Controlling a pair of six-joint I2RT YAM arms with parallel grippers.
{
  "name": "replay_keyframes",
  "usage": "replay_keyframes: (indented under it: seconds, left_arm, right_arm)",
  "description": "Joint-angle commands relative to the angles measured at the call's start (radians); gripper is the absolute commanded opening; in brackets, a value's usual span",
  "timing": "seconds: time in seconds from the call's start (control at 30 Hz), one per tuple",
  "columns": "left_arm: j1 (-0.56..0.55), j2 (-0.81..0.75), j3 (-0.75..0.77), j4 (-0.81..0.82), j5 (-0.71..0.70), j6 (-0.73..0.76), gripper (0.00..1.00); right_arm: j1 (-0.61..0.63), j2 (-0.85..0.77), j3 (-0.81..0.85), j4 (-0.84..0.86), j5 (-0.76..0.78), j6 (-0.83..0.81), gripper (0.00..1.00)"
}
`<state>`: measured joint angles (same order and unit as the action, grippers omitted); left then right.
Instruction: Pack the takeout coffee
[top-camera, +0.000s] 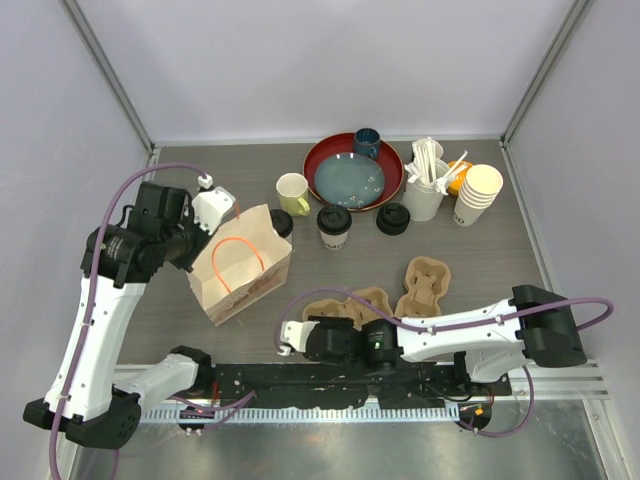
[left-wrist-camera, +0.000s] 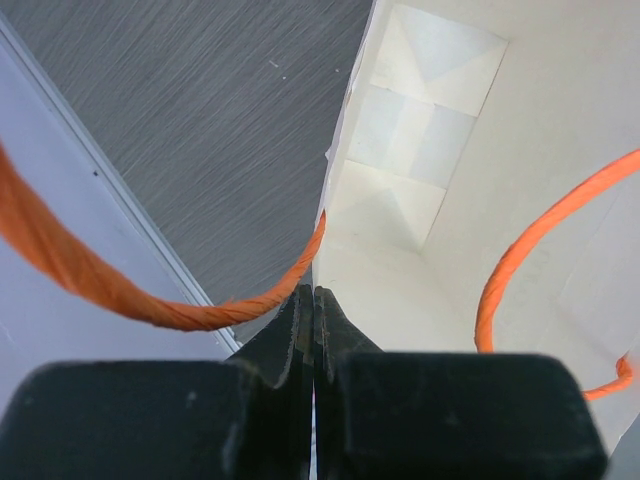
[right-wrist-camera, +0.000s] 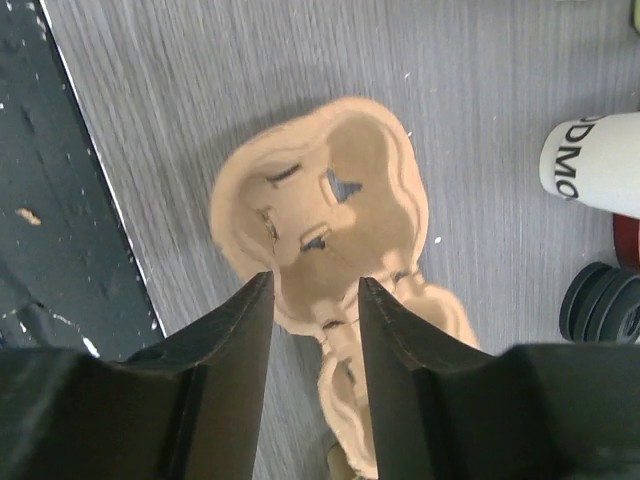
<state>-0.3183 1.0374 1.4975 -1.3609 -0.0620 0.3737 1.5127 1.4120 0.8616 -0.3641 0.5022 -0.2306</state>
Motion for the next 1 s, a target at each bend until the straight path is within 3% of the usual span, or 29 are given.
replay_keyframes:
  seconds: [0.0, 0.13, 0.23, 0.27, 0.37, 0.4, 0.47, 0.73, 0.97]
  left_arm:
    - [0.005, -0.011, 0.018, -0.135, 0.016, 0.007, 0.0]
    - [0.005, -0.013, 0.015, -0.136, 0.022, 0.005, 0.0]
    - [0.005, -0.011, 0.015, -0.136, 0.028, 0.002, 0.0]
    - [0.005, -0.01, 0.015, -0.138, 0.031, 0.002, 0.0]
    - [0.005, -0.007, 0.015, -0.138, 0.037, -0.001, 0.0]
    - [0.005, -0.007, 0.015, -0.138, 0.039, -0.001, 0.0]
    - [0.005, -0.007, 0.015, -0.138, 0.05, -0.001, 0.0]
    - [0.005, -0.007, 0.017, -0.129, 0.056, -0.021, 0.0]
    - [0.005, -0.017, 0.033, -0.141, 0.105, -0.03, 0.0]
  right_arm:
    - [0.015, -0.036, 0.059, -0.1, 0.056, 0.171, 0.48]
    - [0.017, -0.083, 0.111, -0.121, 0.087, 0.295, 0.54]
    - [0.004, -0.131, 0.146, -0.133, 0.22, 0.483, 0.69]
    - [-0.018, -0.139, 0.161, -0.154, 0.22, 0.634, 0.7]
    - [-0.164, -0.151, 0.186, -0.231, 0.072, 0.818, 0.7]
    - [-0.195, -0.153, 0.171, -0.251, 0.035, 0.893, 0.77]
    - [-0.269, -0.137, 0.165, -0.272, -0.02, 0.925, 0.83]
    - [-0.307, 0.086, 0.238, -0.354, -0.054, 0.863, 0.84]
    - [-0.361, 0.176, 0.195, -0.279, -0.102, 0.812, 0.72]
